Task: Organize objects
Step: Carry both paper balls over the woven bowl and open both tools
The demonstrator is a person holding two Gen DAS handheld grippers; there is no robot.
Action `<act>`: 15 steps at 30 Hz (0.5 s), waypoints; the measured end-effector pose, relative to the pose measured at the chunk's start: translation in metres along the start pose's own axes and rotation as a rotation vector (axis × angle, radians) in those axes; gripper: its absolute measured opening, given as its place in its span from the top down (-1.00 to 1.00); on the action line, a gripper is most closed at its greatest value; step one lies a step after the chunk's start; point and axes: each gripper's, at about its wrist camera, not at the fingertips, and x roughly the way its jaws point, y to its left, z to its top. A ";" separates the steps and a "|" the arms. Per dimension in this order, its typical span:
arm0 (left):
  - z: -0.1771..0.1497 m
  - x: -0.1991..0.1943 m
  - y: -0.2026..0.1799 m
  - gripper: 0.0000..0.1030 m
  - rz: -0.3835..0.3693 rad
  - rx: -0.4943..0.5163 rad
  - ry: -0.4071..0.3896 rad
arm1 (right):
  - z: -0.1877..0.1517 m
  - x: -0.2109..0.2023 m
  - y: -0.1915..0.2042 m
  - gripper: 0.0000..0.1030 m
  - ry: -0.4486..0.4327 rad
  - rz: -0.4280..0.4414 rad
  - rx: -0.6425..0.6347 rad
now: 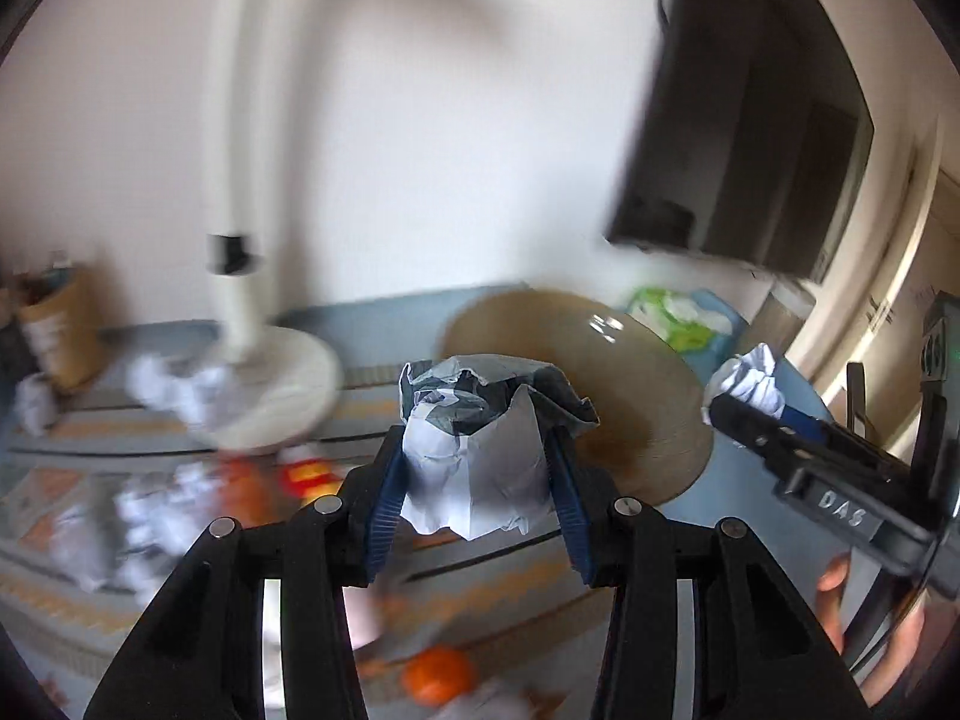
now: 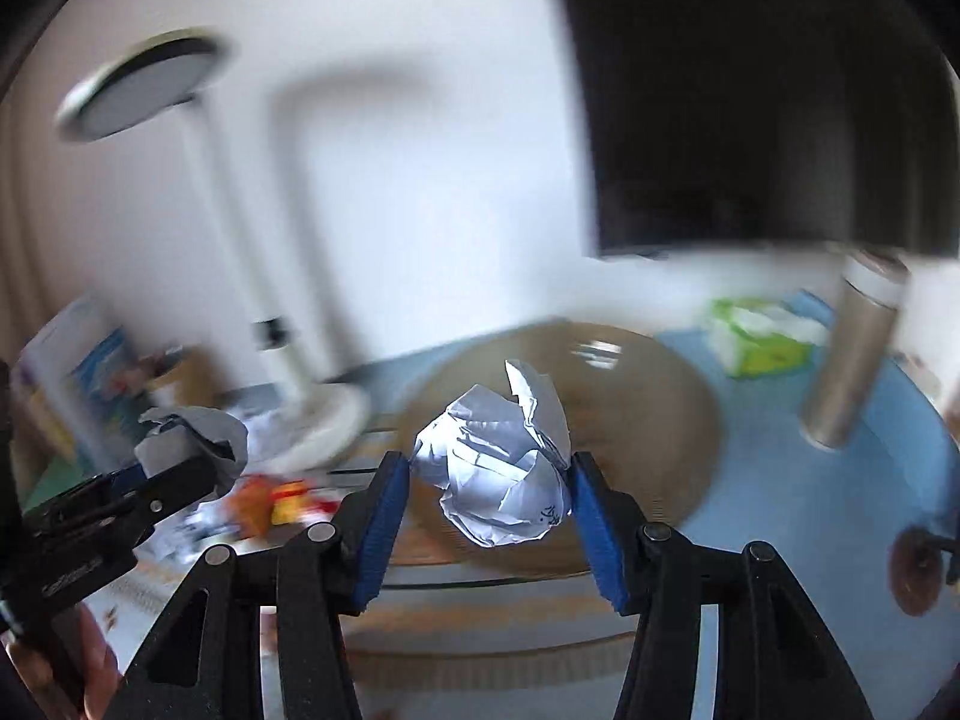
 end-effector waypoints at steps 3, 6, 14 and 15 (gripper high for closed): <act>0.005 0.035 -0.023 0.18 -0.029 0.032 0.034 | 0.004 0.024 -0.030 -0.04 0.047 -0.035 0.042; 0.012 0.057 -0.033 -0.01 -0.051 0.050 0.039 | 0.008 0.043 -0.044 -0.06 0.074 -0.033 0.068; 0.011 0.034 -0.017 -0.73 -0.038 0.007 -0.011 | 0.008 0.055 -0.058 -0.33 0.096 -0.031 0.072; 0.008 0.025 -0.014 -0.73 -0.026 0.010 -0.022 | 0.005 0.051 -0.061 -0.33 0.092 -0.012 0.079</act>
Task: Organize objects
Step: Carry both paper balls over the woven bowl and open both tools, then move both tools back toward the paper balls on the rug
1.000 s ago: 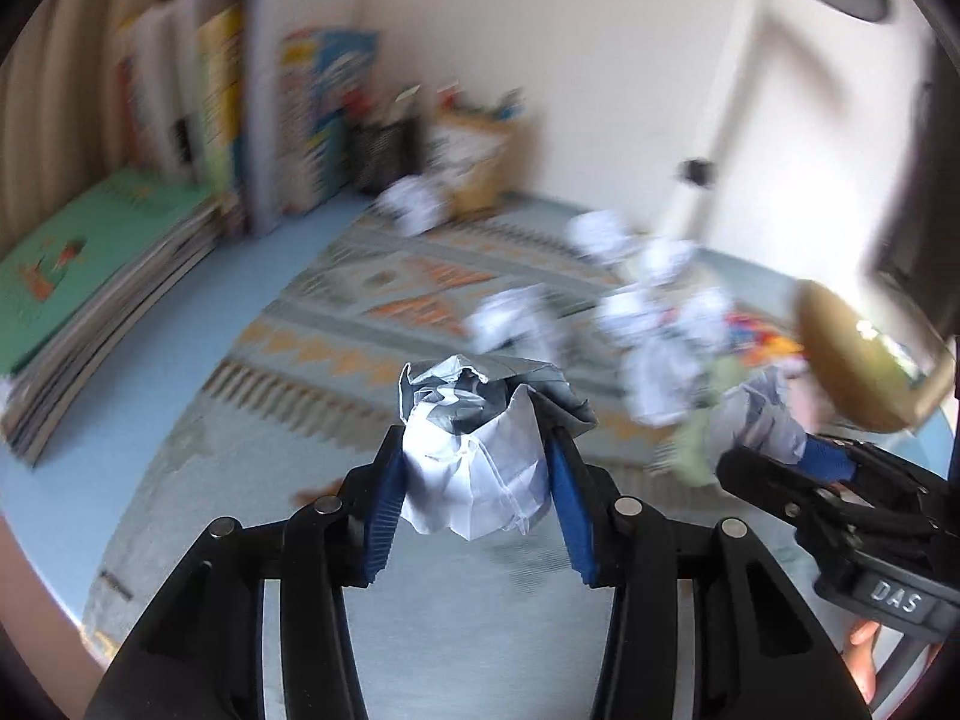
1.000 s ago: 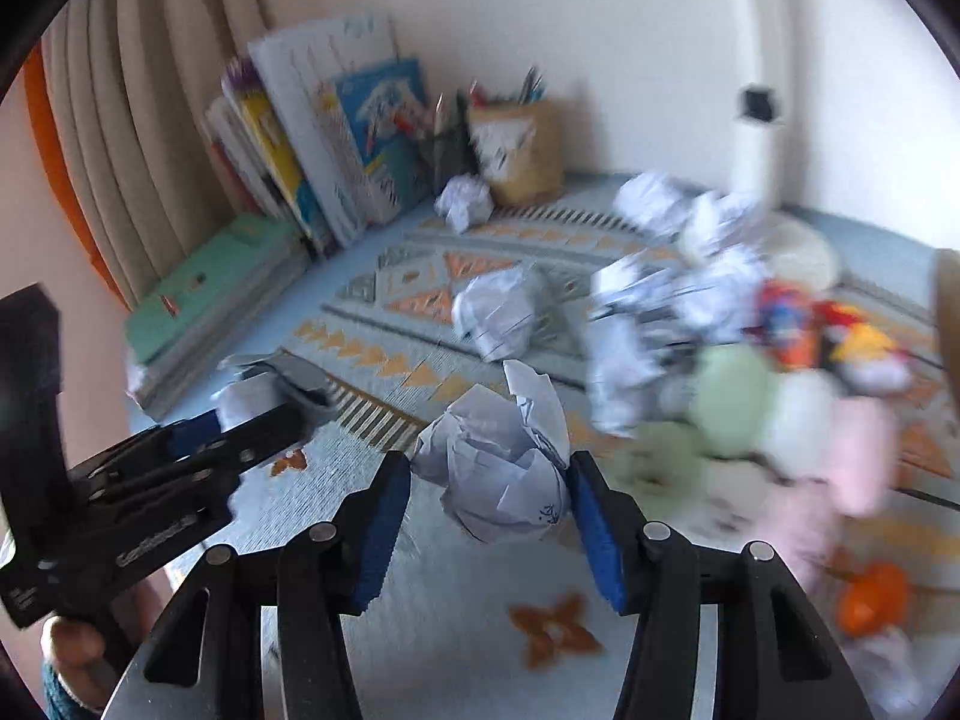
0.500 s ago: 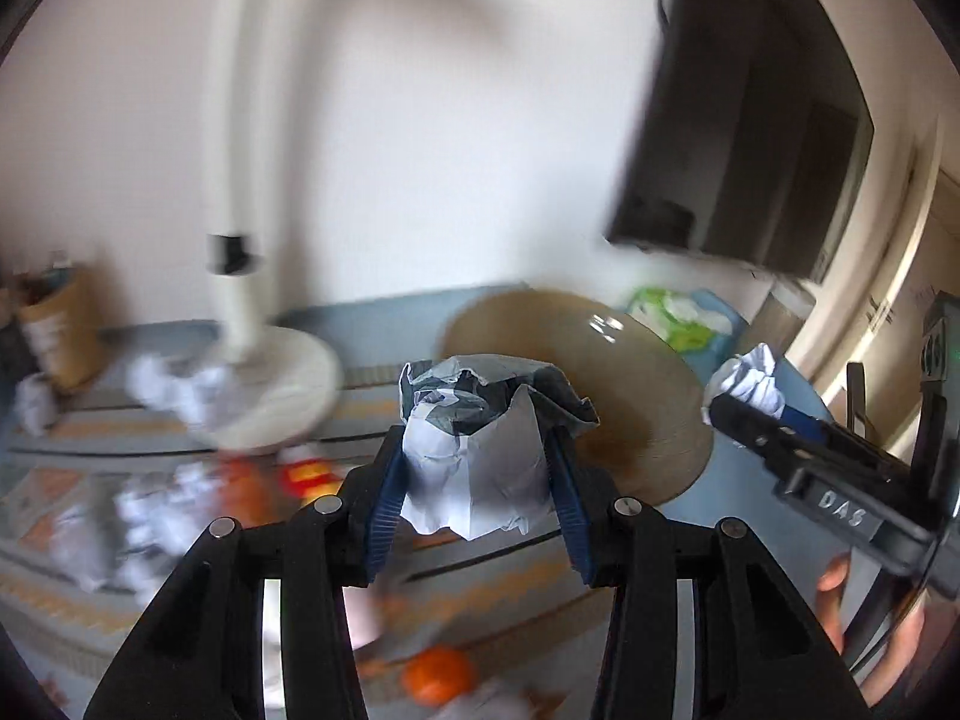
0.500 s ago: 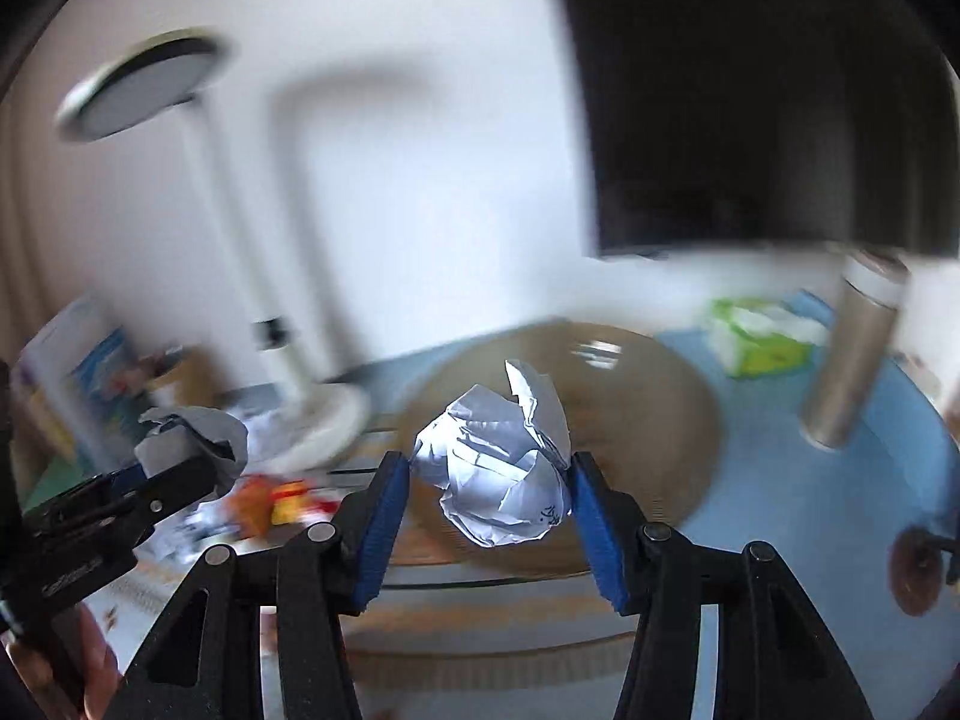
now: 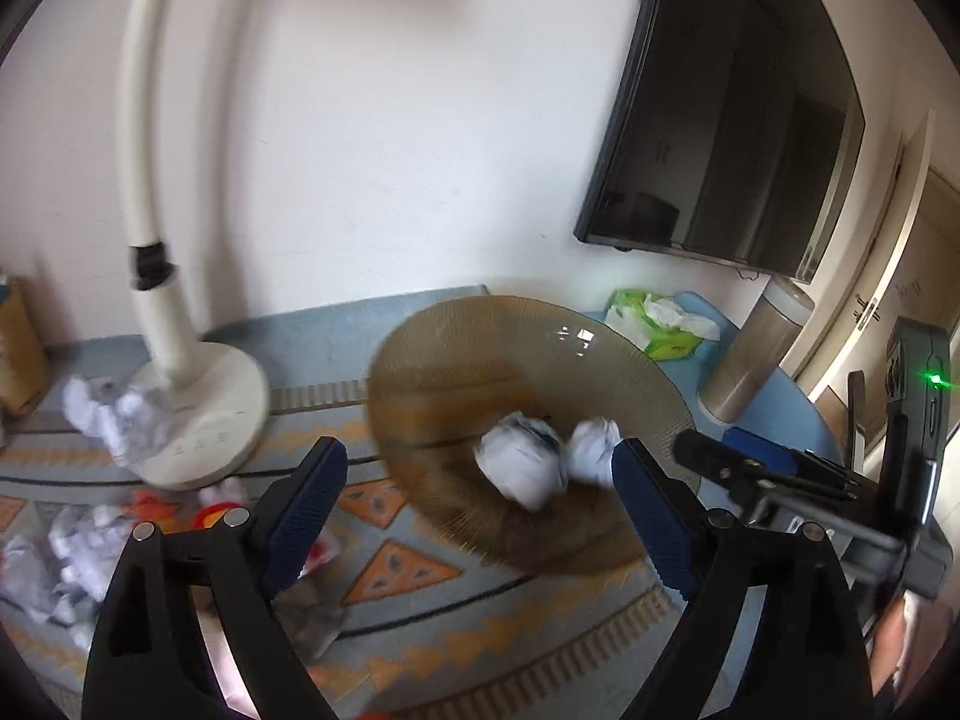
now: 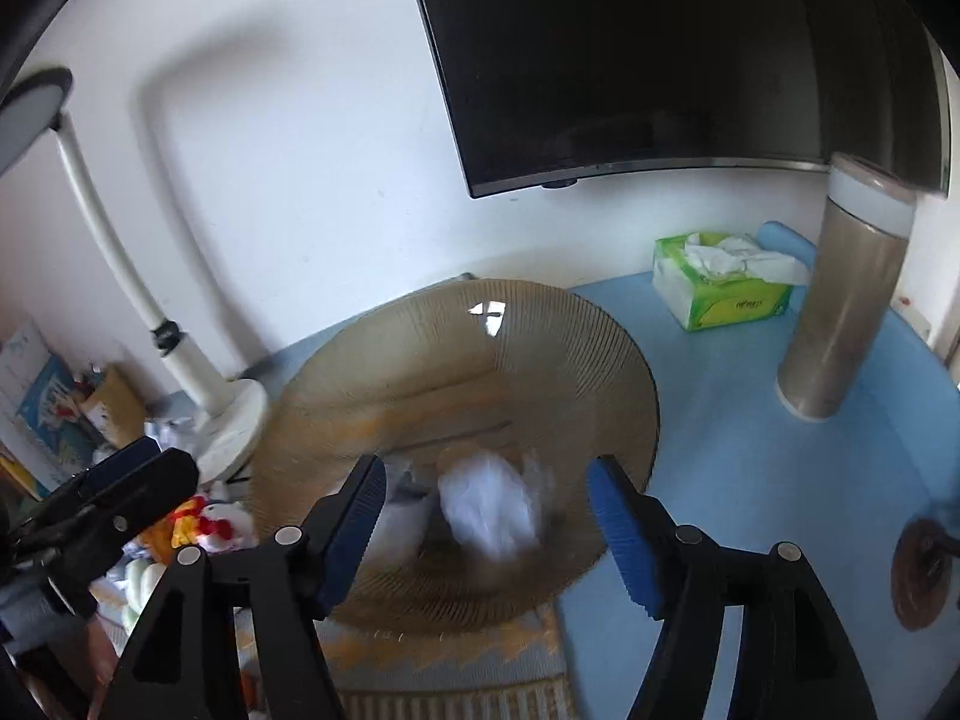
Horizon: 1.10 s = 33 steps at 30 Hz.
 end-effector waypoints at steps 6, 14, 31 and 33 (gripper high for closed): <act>-0.031 -0.090 0.030 -0.76 0.114 -0.024 -0.103 | -0.032 -0.036 0.021 -0.33 -0.020 0.088 -0.037; -0.104 -0.158 0.090 -0.99 0.357 -0.081 -0.164 | -0.108 -0.056 0.095 -0.33 -0.081 0.178 -0.153; -0.172 -0.118 0.154 -0.99 0.419 -0.165 -0.064 | -0.160 0.000 0.119 -0.44 0.002 0.183 -0.188; -0.172 -0.118 0.149 -0.99 0.436 -0.142 -0.067 | -0.159 -0.001 0.117 -0.60 -0.005 0.185 -0.180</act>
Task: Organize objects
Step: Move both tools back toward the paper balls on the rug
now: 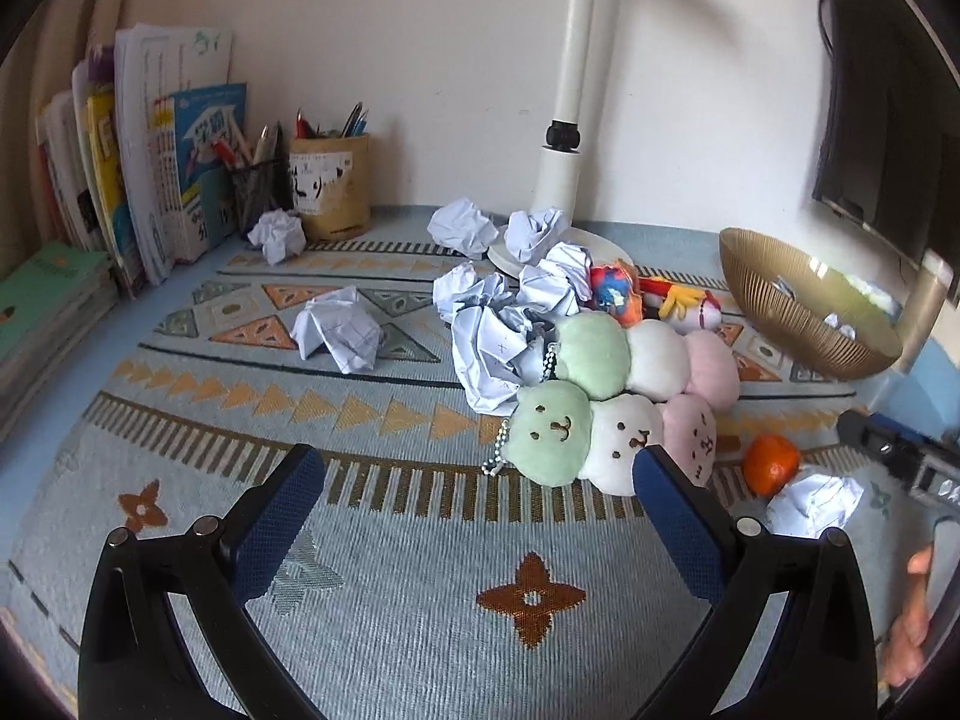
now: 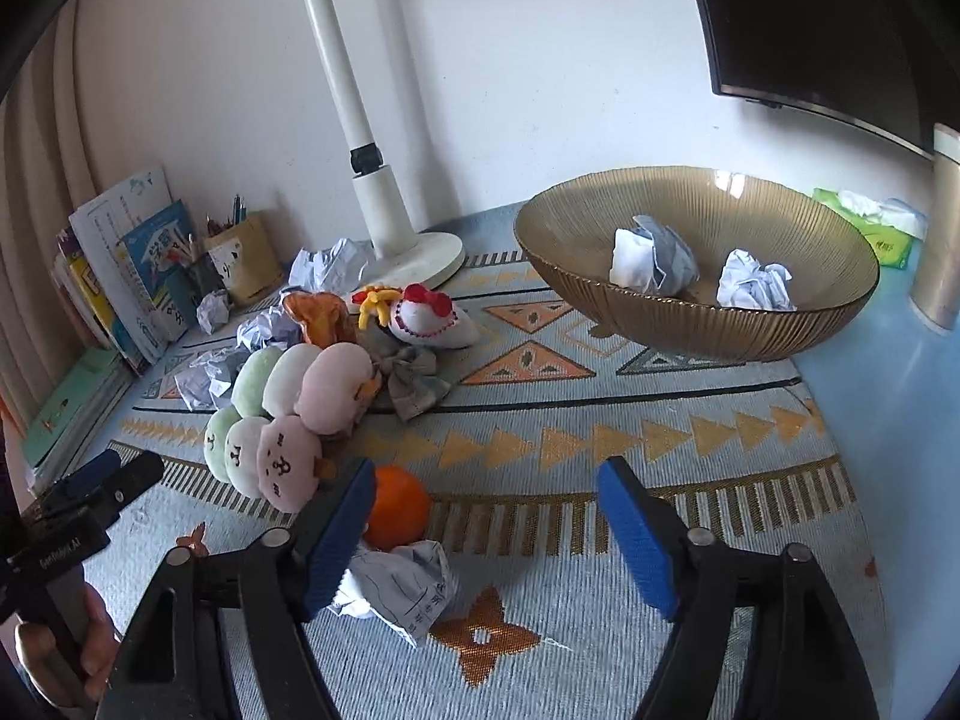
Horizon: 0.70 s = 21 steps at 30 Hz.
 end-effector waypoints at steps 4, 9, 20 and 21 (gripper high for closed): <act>0.000 -0.003 0.000 -0.99 -0.003 0.006 -0.008 | 0.000 -0.005 -0.001 -0.81 -0.027 0.010 0.011; 0.014 0.011 0.032 -0.99 -0.236 -0.075 0.118 | 0.000 -0.008 0.003 -0.82 0.013 0.069 -0.009; 0.078 0.120 0.098 -0.97 -0.047 0.044 0.271 | -0.030 -0.005 0.037 -0.84 0.188 0.084 0.010; 0.077 0.128 0.099 -0.97 -0.066 0.039 0.287 | -0.032 0.000 0.037 -0.84 0.192 0.065 0.014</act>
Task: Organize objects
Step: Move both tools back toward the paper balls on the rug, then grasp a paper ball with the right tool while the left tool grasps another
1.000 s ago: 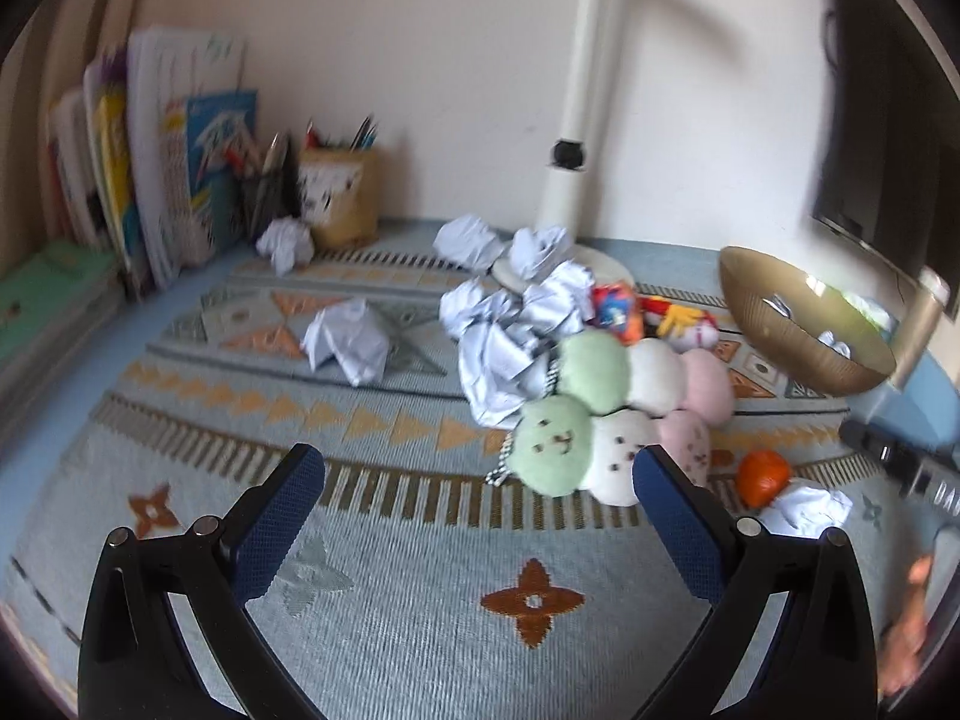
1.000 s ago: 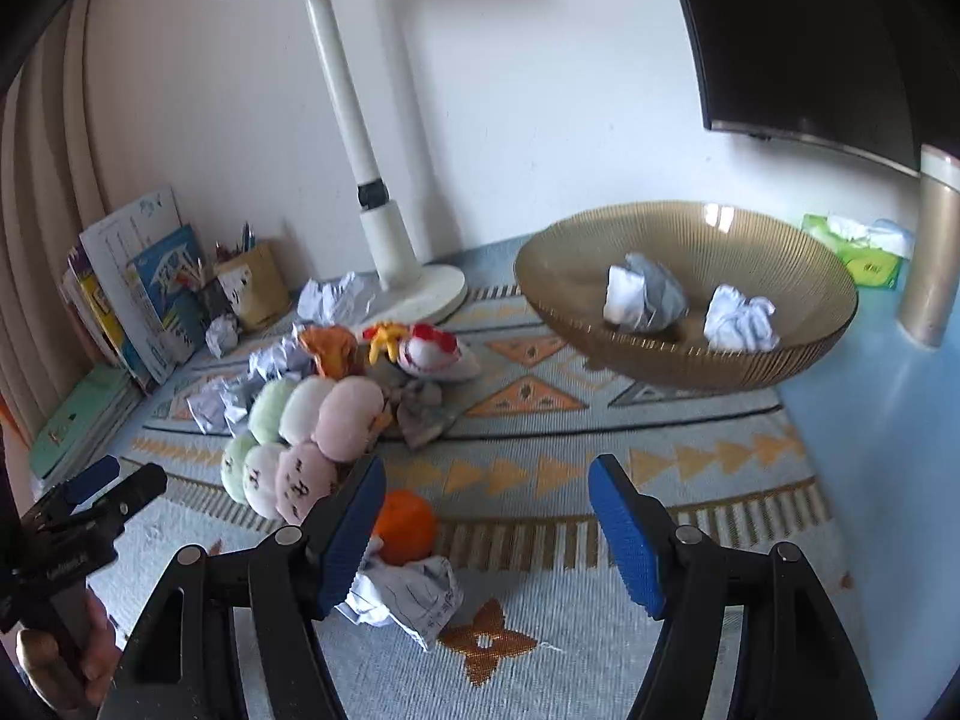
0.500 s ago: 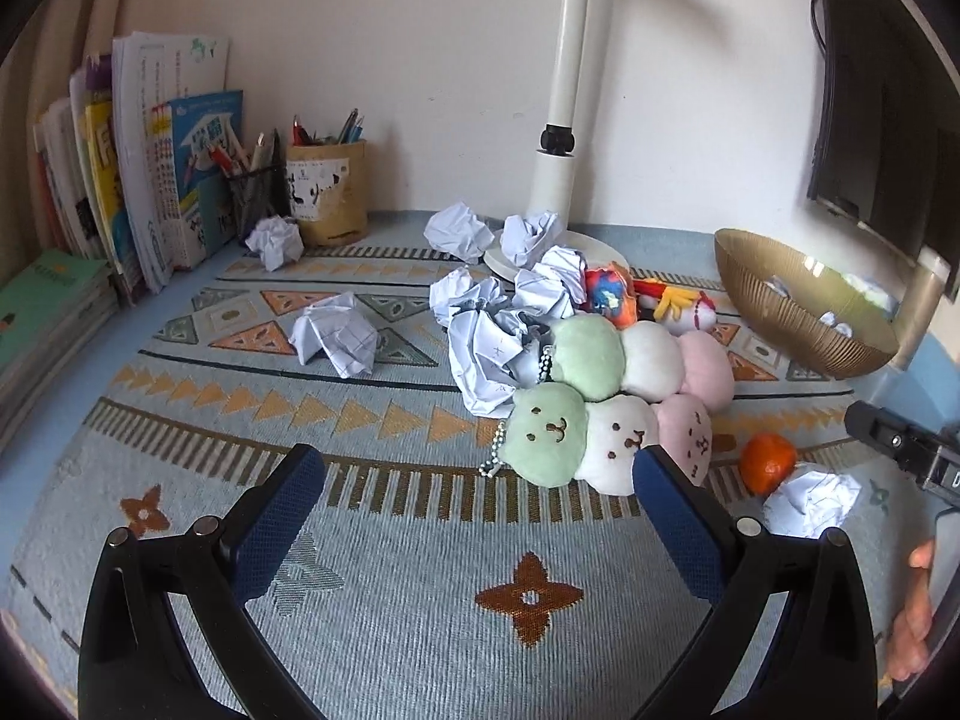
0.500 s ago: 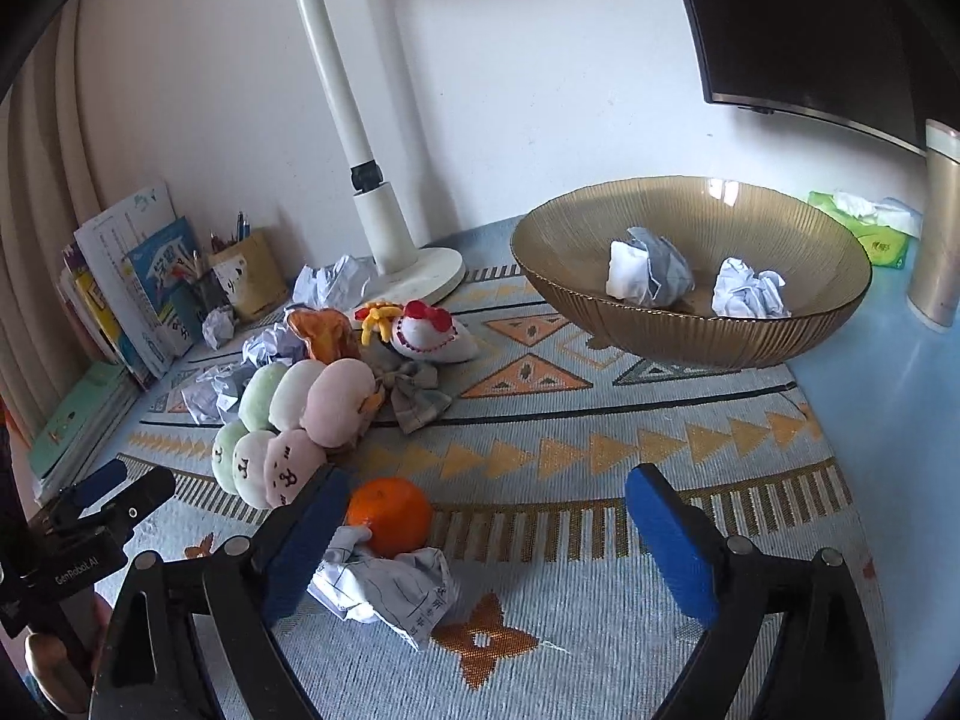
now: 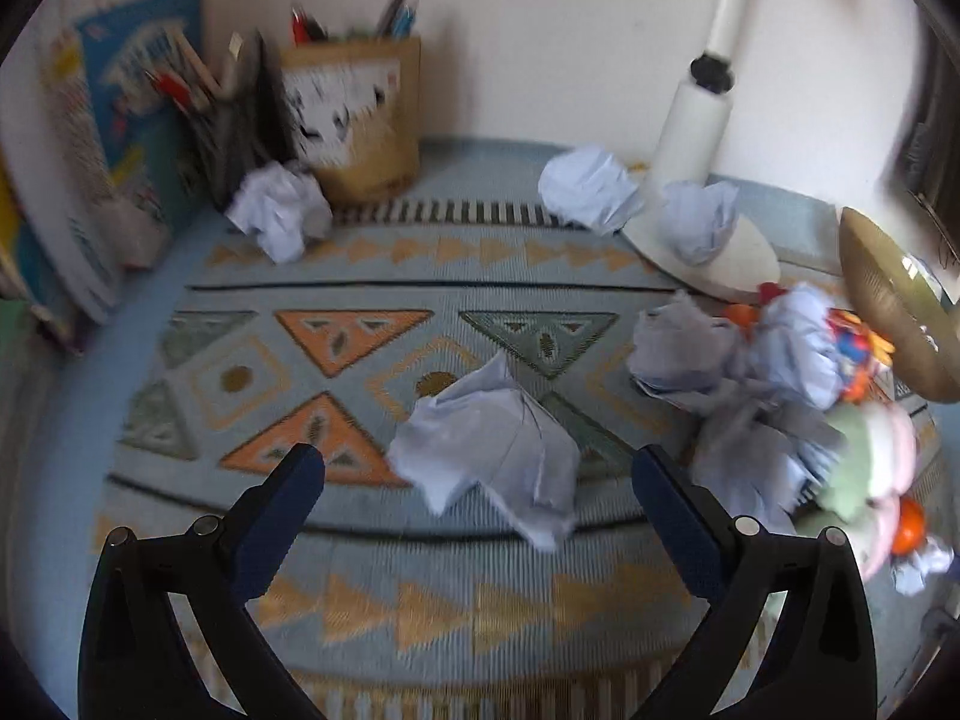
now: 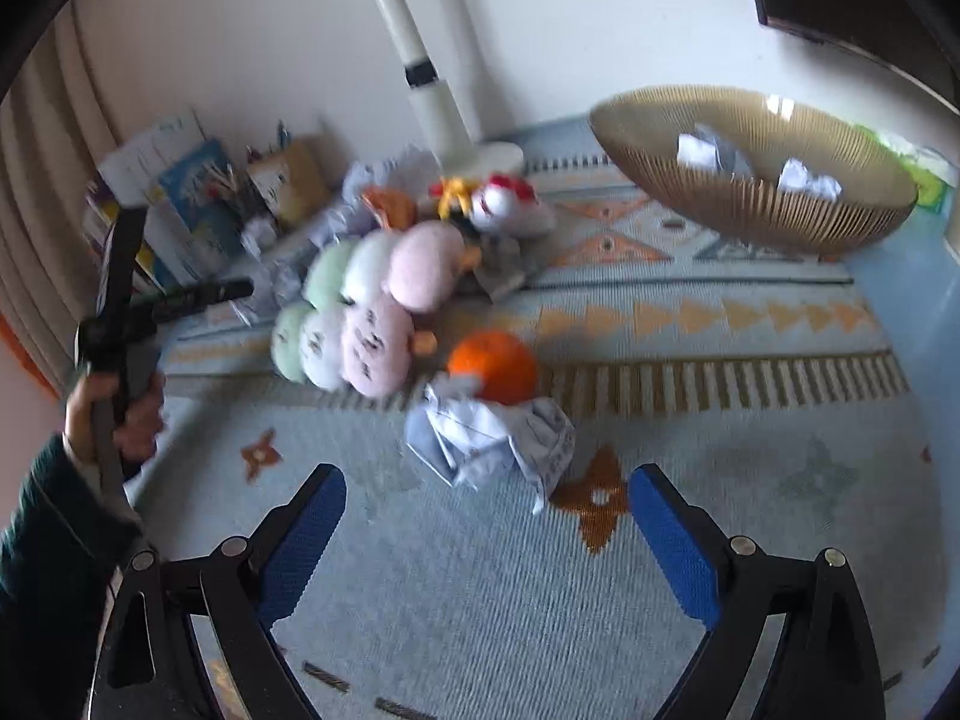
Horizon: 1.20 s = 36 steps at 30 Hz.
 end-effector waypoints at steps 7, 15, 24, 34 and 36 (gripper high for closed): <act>0.006 0.008 -0.012 -0.18 -0.034 0.040 -0.007 | 0.012 0.007 -0.016 -0.80 0.009 0.009 0.159; -0.014 -0.034 -0.022 -0.12 -0.040 0.048 -0.084 | 0.010 0.024 0.015 0.04 0.064 -0.053 0.066; -0.089 -0.114 -0.102 -0.12 -0.292 0.012 -0.167 | 0.006 -0.036 0.006 0.02 -0.059 -0.035 -0.032; -0.134 -0.099 -0.158 -0.12 -0.344 0.047 -0.061 | -0.023 -0.026 -0.021 -0.25 0.032 -0.037 -0.092; -0.135 -0.098 -0.158 -0.12 -0.345 0.044 -0.056 | -0.027 -0.030 -0.025 -0.33 0.033 -0.027 -0.072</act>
